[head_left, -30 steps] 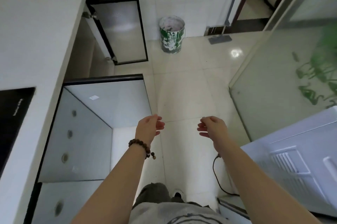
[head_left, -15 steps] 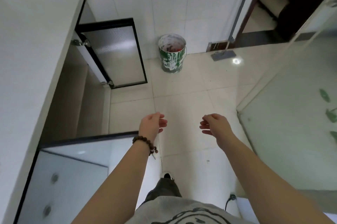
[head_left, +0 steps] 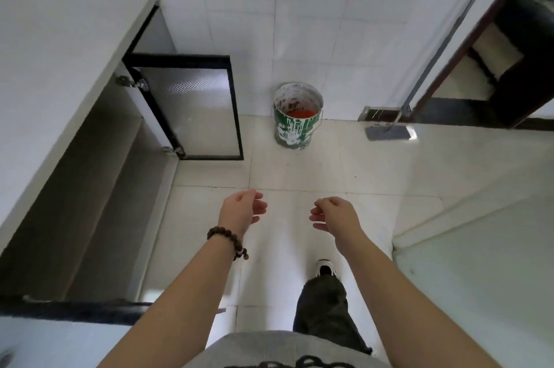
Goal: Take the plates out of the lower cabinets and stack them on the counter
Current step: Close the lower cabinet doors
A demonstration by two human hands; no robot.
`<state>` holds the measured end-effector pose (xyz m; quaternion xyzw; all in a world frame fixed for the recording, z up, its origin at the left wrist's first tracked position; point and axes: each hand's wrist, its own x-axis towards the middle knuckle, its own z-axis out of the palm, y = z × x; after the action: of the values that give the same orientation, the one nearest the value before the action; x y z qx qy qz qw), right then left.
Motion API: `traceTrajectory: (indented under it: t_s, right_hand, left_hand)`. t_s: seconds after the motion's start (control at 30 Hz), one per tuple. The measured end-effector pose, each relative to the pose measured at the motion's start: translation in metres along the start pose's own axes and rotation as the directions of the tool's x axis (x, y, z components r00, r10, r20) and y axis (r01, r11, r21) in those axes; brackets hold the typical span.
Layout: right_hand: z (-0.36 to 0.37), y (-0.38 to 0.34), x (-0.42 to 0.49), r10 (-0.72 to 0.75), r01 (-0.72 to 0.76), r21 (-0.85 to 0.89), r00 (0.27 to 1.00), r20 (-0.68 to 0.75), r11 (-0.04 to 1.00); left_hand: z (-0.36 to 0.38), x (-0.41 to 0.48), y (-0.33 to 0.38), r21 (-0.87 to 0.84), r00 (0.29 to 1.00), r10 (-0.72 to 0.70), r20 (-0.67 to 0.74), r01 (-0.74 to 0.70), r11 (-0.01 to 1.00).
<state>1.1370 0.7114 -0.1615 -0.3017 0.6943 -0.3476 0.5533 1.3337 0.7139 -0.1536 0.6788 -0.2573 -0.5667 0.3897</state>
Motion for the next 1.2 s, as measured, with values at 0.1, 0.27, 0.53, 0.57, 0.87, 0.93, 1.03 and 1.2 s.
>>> traceTrajectory:
  t_s: [0.1, 0.27, 0.53, 0.57, 0.87, 0.93, 1.03, 1.2]
  right_hand:
    - [-0.002, -0.032, 0.054, 0.003, 0.006, -0.083, 0.995, 0.104, 0.997]
    - [0.015, -0.093, 0.128, -0.011, 0.096, -0.248, 0.947, 0.321, 0.964]
    - [0.073, -0.129, 0.153, 0.063, 0.235, -0.376, 0.772, 0.632, 0.896]
    - [0.082, -0.129, 0.152, 0.079, 0.252, -0.392, 0.748, 0.659, 0.885]
    - [0.180, -0.101, 0.096, 0.206, 0.474, -0.451, 0.481, 0.852, 0.756]
    - [0.201, -0.092, 0.079, 0.235, 0.537, -0.441, 0.409, 0.882, 0.719]
    - [0.233, -0.080, 0.057, 0.309, 0.597, -0.444, 0.321, 0.896, 0.668]
    - [0.282, -0.060, 0.026, 0.469, 0.542, -0.522, 0.248, 0.848, 0.659]
  left_hand:
    - [0.026, 0.030, 0.020, -0.079, 0.996, -0.011, -0.089, 0.004, 0.997]
    - [0.058, 0.062, 0.054, -0.246, 0.953, -0.046, -0.298, -0.031, 0.969]
    - [0.048, 0.052, 0.059, -0.388, 0.798, -0.157, -0.582, -0.104, 0.916]
    - [0.043, 0.049, 0.057, -0.405, 0.766, -0.175, -0.618, -0.119, 0.907]
    - [-0.012, 0.016, 0.017, -0.519, 0.516, -0.353, -0.781, -0.220, 0.826]
    - [-0.022, 0.013, 0.008, -0.538, 0.475, -0.385, -0.791, -0.241, 0.807]
    - [-0.045, 0.007, -0.006, -0.555, 0.380, -0.439, -0.814, -0.290, 0.779]
    - [-0.093, -0.016, -0.031, -0.581, 0.193, -0.552, -0.812, -0.373, 0.724]
